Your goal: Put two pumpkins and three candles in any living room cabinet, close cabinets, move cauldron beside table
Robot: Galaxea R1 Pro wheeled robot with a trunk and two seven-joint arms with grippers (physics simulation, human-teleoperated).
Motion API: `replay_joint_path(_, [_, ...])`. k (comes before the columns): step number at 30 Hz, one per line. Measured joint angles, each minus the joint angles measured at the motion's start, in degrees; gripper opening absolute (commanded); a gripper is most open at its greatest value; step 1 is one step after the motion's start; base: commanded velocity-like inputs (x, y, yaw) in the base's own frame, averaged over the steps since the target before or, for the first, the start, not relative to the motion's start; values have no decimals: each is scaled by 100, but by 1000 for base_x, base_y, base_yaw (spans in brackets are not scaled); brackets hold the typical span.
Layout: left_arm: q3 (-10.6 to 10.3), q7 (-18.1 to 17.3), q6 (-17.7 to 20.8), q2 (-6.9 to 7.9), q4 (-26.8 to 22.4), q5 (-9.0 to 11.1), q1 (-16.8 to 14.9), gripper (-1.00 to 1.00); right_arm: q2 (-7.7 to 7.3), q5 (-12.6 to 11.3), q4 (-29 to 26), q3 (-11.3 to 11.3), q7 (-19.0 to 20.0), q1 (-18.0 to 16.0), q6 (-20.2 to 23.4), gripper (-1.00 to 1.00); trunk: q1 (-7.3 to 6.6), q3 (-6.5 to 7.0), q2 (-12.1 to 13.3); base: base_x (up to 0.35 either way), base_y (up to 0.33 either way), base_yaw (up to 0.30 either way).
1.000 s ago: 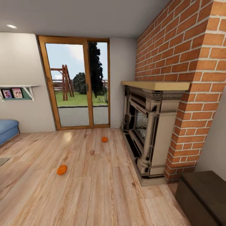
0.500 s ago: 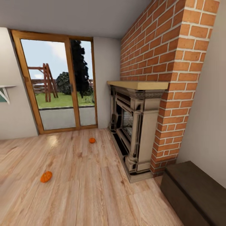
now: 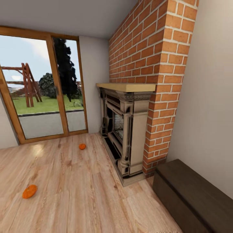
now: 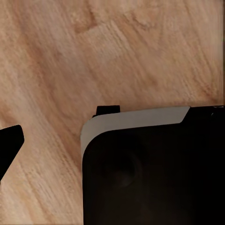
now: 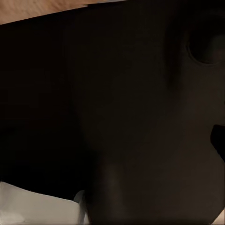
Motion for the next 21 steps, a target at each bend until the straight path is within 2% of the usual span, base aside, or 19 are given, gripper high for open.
replay_joint_path(21, [-11,-10,16,-5,3,11,0,100,49,-1,-83,24,0,0,5,100,0,-99,0,0,0,-230])
